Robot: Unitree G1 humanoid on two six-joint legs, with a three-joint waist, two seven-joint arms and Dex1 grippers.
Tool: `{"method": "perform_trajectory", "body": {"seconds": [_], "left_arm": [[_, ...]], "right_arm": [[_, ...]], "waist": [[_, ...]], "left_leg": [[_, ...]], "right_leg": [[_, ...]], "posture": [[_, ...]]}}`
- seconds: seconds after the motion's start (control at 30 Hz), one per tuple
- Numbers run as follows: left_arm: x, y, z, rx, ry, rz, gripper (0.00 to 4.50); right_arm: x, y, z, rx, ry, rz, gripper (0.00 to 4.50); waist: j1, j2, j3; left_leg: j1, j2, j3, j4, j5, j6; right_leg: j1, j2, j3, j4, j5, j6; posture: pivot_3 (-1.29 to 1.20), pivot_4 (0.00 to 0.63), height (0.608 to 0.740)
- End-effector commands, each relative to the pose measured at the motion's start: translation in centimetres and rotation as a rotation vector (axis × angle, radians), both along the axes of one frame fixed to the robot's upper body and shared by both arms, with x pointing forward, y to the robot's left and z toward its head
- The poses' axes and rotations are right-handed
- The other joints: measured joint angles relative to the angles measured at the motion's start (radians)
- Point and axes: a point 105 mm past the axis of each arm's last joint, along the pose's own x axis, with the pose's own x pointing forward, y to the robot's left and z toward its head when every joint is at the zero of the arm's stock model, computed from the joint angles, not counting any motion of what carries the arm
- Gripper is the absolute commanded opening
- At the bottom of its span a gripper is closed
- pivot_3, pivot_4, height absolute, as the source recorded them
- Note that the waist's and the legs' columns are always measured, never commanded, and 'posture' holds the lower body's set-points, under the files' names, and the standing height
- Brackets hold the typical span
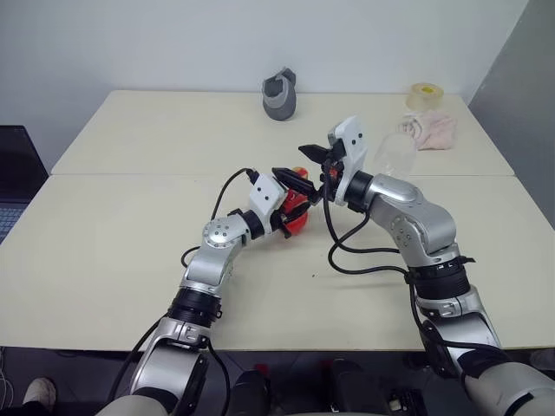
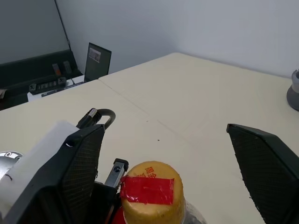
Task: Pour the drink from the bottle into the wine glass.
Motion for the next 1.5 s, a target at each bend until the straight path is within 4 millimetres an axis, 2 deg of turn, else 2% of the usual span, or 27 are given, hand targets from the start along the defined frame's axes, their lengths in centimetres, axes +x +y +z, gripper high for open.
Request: {"method": "perform_trajectory", "body": {"seconds": [0.03,0.13,0.23,0.37,0.5,0.63,0.73,0.9,0.97,1.1,1.27,1.4,1.5], "left_arm": [[-0.2,-0.5,3.0,-0.046,-0.097,-0.018,1.31],[-0.3,-0.5,3.1,-0.053,-0.098,-0.012,1.31],[-0.3,-0.4,3.3,-0.065,-0.098,-0.005,1.31],[-0.8,-0.5,3.6,-0.074,-0.095,-0.008,1.31],[-2.4,-0.2,4.0,-0.066,-0.101,-0.051,1.31],[-5.3,0.6,3.9,-0.017,-0.089,-0.142,1.31],[-8.0,1.7,3.7,0.034,-0.079,-0.229,1.31],[-10.8,2.8,3.7,0.066,-0.06,-0.293,1.31],[-11.3,3.0,3.6,0.072,-0.048,-0.301,1.31],[-10.9,3.6,3.3,0.077,-0.041,-0.256,1.31],[-8.5,4.5,4.5,0.04,-0.071,-0.129,1.31],[-6.5,5.4,5.0,0.016,-0.08,-0.038,1.31],[-5.2,5.4,5.4,-0.006,-0.09,-0.001,1.31]], "right_arm": [[-0.5,0.0,1.6,0.021,-0.064,0.022,3.21],[-0.6,0.1,1.5,0.019,-0.066,0.031,2.07],[-0.8,0.3,1.6,0.025,-0.07,0.042,1.23],[-1.1,0.6,1.5,0.025,-0.079,0.06,1.23],[-2.4,1.6,1.9,0.038,-0.109,0.173,1.23],[-4.4,2.7,2.1,0.001,-0.137,0.423,1.23],[-4.9,2.6,2.2,-0.053,-0.145,0.599,1.23],[-5.0,2.3,1.9,-0.141,-0.156,0.761,1.23],[-5.1,2.2,2.0,-0.145,-0.152,0.791,1.23],[-5.2,1.9,2.4,-0.128,-0.143,0.791,2.53],[-5.4,1.0,3.1,-0.066,-0.12,0.663,4.29],[-5.6,-0.2,3.6,-0.03,-0.112,0.543,4.29],[-5.0,-0.6,4.0,-0.004,-0.122,0.432,4.29]], "waist": [[0.0,0.0,0.0],[0.0,0.0,0.0],[0.0,0.0,0.0],[0.0,0.0,0.0],[-0.001,0.0,0.0],[-0.011,0.001,0.0],[-0.018,0.002,0.001],[-0.017,0.003,0.002],[-0.016,0.003,0.002],[-0.006,0.003,0.002],[0.0,0.003,0.002],[0.007,0.003,0.002],[0.005,0.003,0.002]], "left_leg": [[0.0,0.0,0.0,0.0,0.0,0.0],[0.0,0.0,0.0,0.0,0.0,0.0],[0.0,0.0,0.0,0.0,0.0,0.0],[0.0,0.0,0.0,0.0,0.0,0.0],[0.0,0.001,0.0,0.0,0.0,0.0],[0.0,0.001,0.0,-0.001,0.0,0.0],[0.001,0.001,0.0,-0.001,-0.001,0.002],[0.002,0.001,-0.001,-0.002,-0.001,0.002],[0.001,0.002,-0.002,-0.002,-0.001,0.003],[0.001,0.002,-0.003,-0.001,-0.001,0.003],[0.0,0.002,-0.005,-0.001,-0.001,0.002],[0.0,0.001,-0.006,-0.001,-0.001,0.002],[0.0,0.001,-0.005,-0.001,-0.001,0.002]], "right_leg": [[0.0,0.0,0.0,0.0,0.0,0.0],[0.0,0.0,0.0,0.0,0.0,0.0],[0.0,0.0,0.0,0.0,0.0,0.0],[0.0,0.0,0.0,0.0,0.0,0.0],[0.0,0.0,0.0,0.0,0.0,0.0],[0.0,0.0,0.0,0.0,0.0,0.0],[0.0,0.0,0.0,0.0,0.0,0.0],[0.0,0.0,0.0,0.0,0.0,0.0],[0.001,0.0,0.0,-0.001,0.0,0.0],[0.001,-0.001,-0.001,-0.001,0.0,0.0],[0.0,-0.001,-0.001,-0.001,0.0,0.0],[0.0,-0.001,-0.002,-0.001,0.0,0.0],[0.0,-0.001,-0.001,-0.001,0.0,0.0]], "posture": [[0.0,0.15,0.74],[0.0,0.15,0.74],[0.0,0.15,0.74],[0.0,0.15,0.74],[0.0,0.15,0.74],[0.0,0.15,0.74],[0.0,0.15,0.74],[0.0,0.15,0.74],[0.0,0.15,0.74],[0.0,0.15,0.74],[0.0,0.15,0.74],[0.0,0.15,0.74],[0.0,0.15,0.74]]}}
